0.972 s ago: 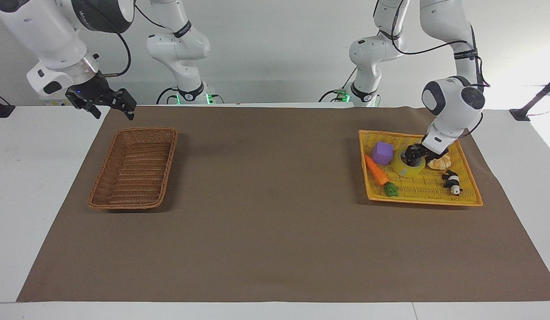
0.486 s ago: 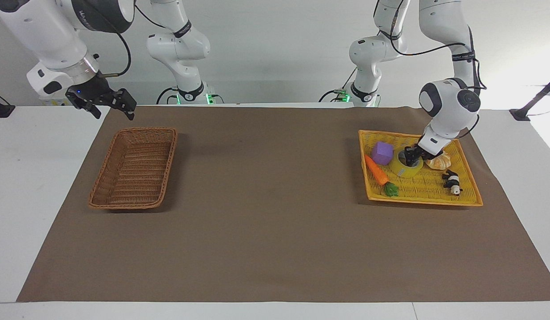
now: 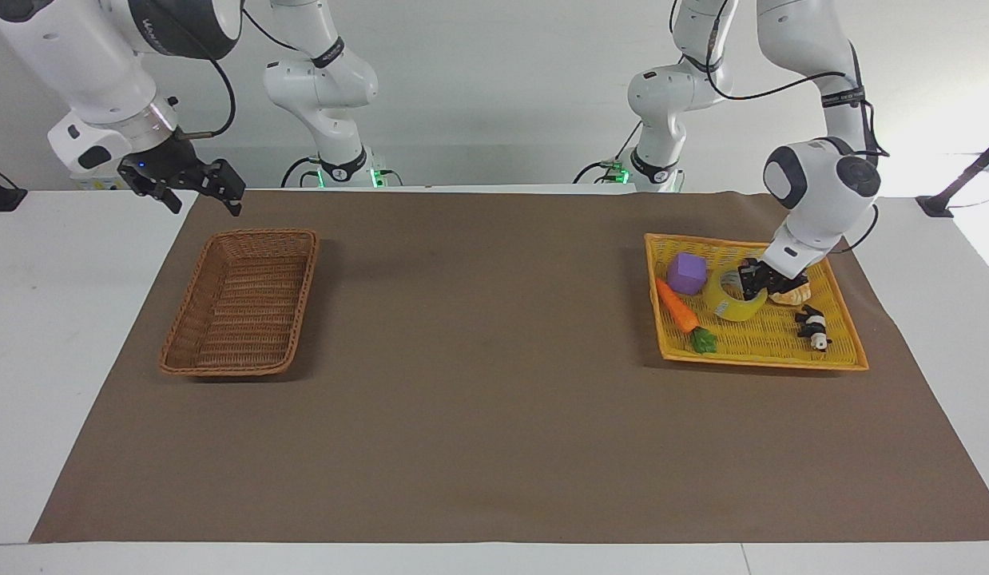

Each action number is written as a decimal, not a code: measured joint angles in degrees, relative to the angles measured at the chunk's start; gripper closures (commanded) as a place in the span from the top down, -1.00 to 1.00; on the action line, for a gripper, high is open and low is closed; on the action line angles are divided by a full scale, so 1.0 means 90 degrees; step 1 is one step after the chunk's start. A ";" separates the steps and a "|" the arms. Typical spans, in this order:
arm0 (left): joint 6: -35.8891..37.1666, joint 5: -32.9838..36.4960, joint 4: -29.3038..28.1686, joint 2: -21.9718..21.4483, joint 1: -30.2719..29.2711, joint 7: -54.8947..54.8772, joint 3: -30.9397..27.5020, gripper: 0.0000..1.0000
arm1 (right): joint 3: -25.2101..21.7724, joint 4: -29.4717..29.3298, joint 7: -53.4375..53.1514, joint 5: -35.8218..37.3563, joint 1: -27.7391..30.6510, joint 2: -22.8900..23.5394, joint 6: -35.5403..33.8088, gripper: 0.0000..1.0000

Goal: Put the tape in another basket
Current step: 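Lift the yellow tape roll with the left gripper toward the table center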

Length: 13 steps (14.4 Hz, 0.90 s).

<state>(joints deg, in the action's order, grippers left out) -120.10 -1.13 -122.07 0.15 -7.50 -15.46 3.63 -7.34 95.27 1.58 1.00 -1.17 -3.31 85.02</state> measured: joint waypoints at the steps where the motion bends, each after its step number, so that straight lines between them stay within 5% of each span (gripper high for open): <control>1: 0.0582 -0.0040 0.0703 0.0124 0.0101 0.0163 0.0001 -1.00 | 0.0000 0.0000 0.0000 0.0000 0.0000 0.0000 0.0000 0.98; 4: 0.1249 -0.0354 0.2203 0.0500 0.0939 0.1683 0.0028 -1.00 | 0.0000 0.0000 0.0000 0.0000 0.0000 0.0000 0.0000 0.98; 7: 0.1260 -0.0819 0.2995 0.0910 0.2322 0.3827 0.0082 -1.00 | 0.0000 0.0000 0.0000 0.0000 0.0000 0.0000 0.0000 0.98; 9: 0.1161 -0.1047 0.3225 0.1080 0.3160 0.5006 0.0099 -1.00 | 0.0000 0.0000 0.0000 0.0000 0.0000 0.0000 0.0000 0.98; 13: 0.0956 -0.1086 0.3239 0.1132 0.4119 0.5524 0.0104 -1.00 | 0.0000 0.0000 0.0000 0.0000 0.0000 0.0000 0.0000 0.98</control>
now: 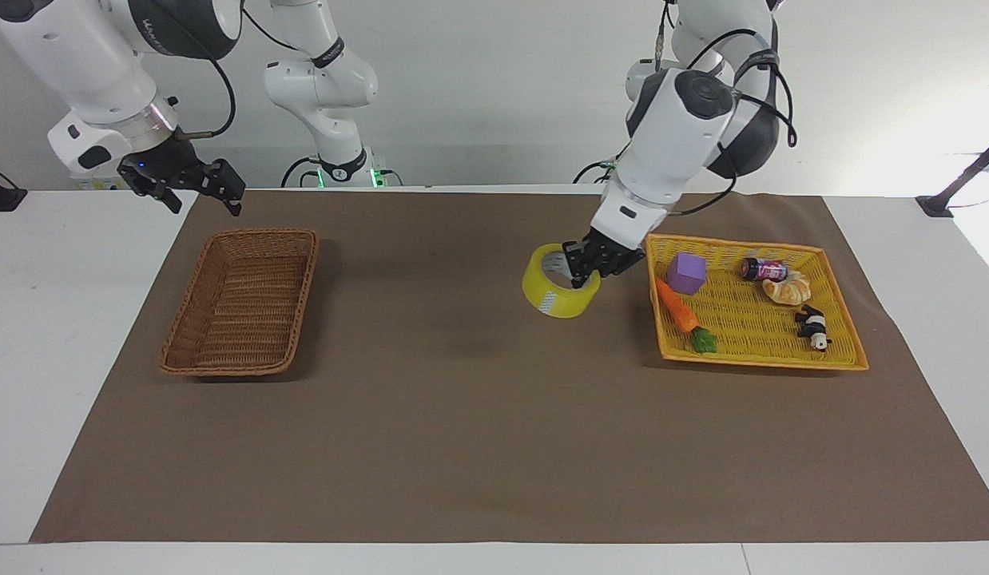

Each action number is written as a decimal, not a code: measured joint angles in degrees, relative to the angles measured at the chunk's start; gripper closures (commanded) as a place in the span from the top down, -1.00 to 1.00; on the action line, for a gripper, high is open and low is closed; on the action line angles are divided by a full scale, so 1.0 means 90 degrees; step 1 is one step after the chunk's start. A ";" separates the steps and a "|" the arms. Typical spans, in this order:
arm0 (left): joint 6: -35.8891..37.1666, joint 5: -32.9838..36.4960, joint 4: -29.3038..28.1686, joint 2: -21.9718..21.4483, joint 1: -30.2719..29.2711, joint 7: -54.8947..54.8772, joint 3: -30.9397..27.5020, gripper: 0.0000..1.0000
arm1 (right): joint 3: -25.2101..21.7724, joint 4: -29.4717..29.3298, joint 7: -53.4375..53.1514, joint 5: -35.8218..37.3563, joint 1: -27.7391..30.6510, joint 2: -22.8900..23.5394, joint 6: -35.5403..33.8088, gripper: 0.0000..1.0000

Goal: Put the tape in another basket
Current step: 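Lift the yellow tape roll with the left gripper toward the table center, then hold the tape with the left gripper while the right gripper reaches it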

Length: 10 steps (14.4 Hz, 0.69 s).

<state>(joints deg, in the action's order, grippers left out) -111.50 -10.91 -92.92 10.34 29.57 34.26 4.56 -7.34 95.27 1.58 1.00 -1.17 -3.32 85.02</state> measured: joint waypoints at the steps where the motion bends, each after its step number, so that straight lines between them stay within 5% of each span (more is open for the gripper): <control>1: 0.0001 0.0000 0.0000 0.0000 0.0056 0.0000 0.0001 -1.00 | 0.0000 0.0000 0.0000 0.0000 0.0000 0.0000 0.0000 0.99; 6: -0.0002 -0.0001 -0.0001 0.0000 0.0029 -0.0001 -0.0093 -1.00 | -0.0119 -0.0004 0.0335 -0.0174 0.0096 -0.0127 -0.0326 0.99; 10: -0.0002 -0.0001 -0.0002 0.0000 0.0013 -0.0003 -0.0106 -1.00 | -0.0129 0.0081 0.1163 -0.1839 0.0101 -0.0199 -0.0224 0.99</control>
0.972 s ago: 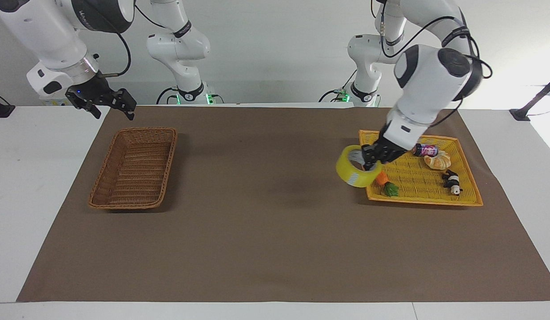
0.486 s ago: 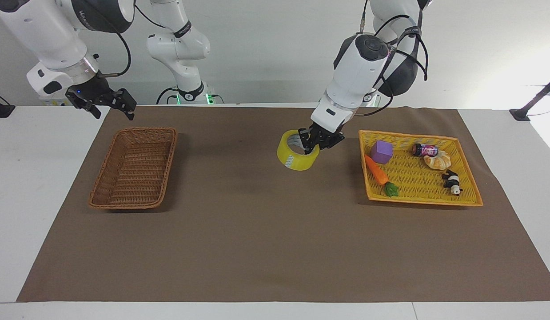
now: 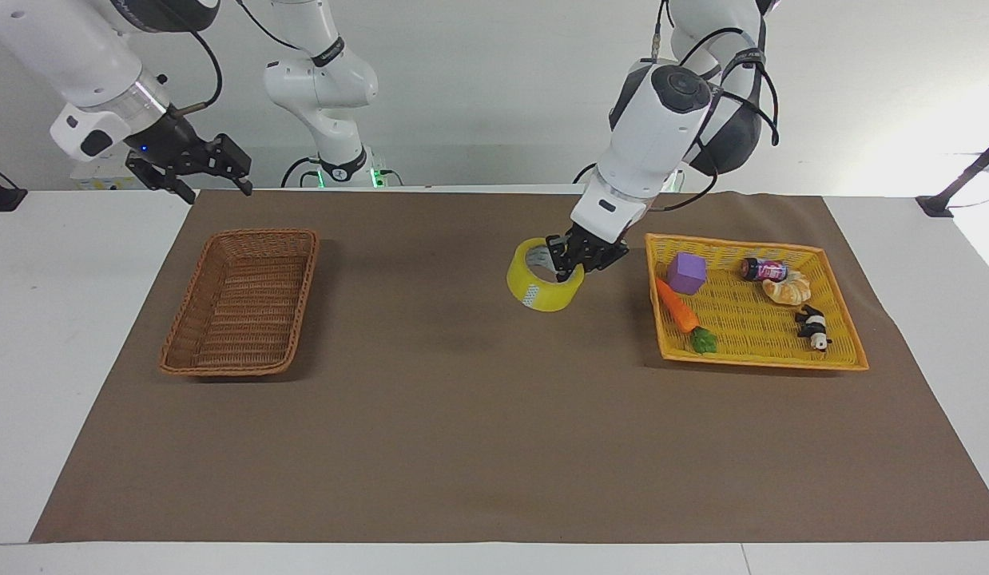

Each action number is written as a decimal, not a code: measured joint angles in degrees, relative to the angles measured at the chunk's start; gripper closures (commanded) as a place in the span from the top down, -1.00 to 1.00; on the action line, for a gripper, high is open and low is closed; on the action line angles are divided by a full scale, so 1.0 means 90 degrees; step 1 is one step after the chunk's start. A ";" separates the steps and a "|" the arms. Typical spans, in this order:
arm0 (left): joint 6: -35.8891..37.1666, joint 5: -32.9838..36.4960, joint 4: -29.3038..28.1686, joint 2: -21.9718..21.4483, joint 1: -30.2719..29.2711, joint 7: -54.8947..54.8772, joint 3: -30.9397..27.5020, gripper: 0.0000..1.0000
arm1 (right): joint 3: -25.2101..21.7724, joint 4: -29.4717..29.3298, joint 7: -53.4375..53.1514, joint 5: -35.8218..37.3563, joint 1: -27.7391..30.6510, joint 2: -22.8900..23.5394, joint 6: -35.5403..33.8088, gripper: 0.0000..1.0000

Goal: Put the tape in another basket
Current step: 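Hold the tape with the left gripper while the right gripper reaches it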

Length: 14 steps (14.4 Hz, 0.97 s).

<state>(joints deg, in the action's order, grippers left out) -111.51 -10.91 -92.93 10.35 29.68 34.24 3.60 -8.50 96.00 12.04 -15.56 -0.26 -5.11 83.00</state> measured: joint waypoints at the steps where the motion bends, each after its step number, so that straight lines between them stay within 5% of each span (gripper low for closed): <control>1: 0.0000 0.0000 -0.0002 0.0000 0.0000 0.0000 0.0000 -1.00 | 0.0010 0.0087 0.0056 -0.0486 -0.0024 0.0015 0.0136 0.99; 9: 0.0001 0.0000 -0.0052 0.0006 0.0000 -0.0009 -0.0002 -1.00 | 0.0079 0.1126 0.0088 -0.4689 -0.1597 0.0668 0.2964 0.99; 14: 0.0005 0.0000 -0.0060 0.0006 0.0000 -0.0009 -0.0003 -1.00 | 0.0077 0.1181 0.0491 -0.6328 -0.2272 0.1380 0.3661 0.99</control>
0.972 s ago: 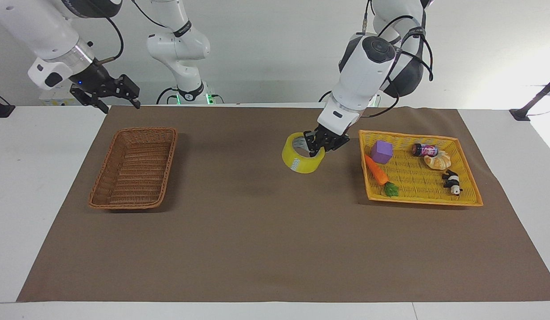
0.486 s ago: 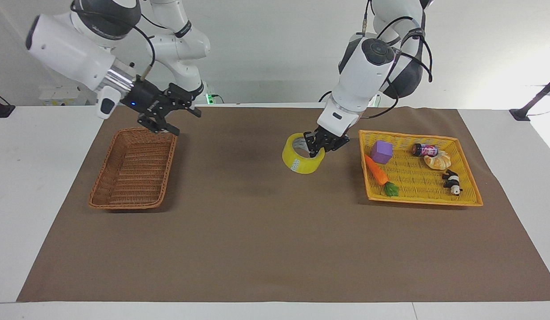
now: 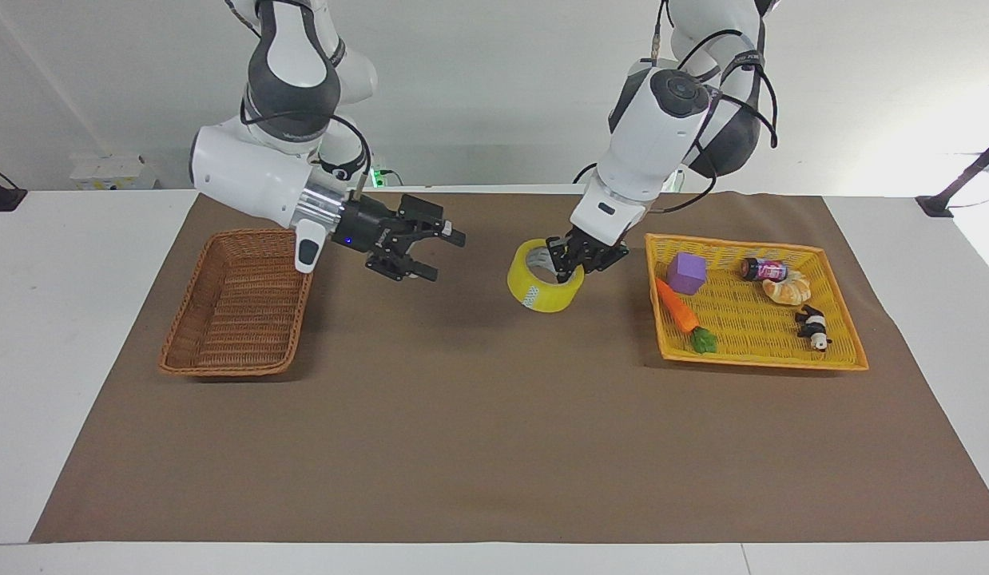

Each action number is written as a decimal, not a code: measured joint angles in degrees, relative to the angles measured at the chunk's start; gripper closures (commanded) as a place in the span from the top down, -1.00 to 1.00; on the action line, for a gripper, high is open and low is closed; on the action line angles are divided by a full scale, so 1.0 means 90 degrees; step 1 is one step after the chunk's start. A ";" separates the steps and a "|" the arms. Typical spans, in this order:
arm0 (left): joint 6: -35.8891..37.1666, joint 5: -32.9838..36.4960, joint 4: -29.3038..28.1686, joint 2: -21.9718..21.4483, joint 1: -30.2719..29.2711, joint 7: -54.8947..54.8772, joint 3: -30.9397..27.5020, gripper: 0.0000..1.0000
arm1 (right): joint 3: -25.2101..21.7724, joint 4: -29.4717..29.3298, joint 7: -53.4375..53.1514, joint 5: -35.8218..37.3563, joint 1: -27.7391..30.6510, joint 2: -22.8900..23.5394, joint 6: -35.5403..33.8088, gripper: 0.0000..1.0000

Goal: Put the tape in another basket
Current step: 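Hold the tape with the left gripper while the right gripper reaches it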

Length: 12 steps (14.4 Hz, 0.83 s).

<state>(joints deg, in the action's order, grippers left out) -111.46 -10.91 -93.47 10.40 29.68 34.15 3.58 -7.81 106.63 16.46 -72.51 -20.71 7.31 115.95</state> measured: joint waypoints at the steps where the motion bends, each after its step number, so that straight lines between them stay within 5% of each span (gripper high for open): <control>1: 0.0000 0.0000 -0.0013 0.0000 0.0000 0.0000 -0.0002 -1.00 | -0.0001 -0.0003 0.0040 -0.0106 -0.0080 0.0121 0.0040 0.99; 12: -0.0005 0.0000 -0.0121 -0.0005 -0.0086 -0.0015 -0.0046 -1.00 | -0.0006 -0.0013 0.0078 -0.1159 -0.0764 0.0526 0.0699 0.99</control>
<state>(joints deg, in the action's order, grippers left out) -111.51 -10.91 -94.56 10.36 28.91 34.02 3.17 -7.87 106.51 17.16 -82.94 -27.58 12.05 122.24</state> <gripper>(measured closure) 0.780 0.004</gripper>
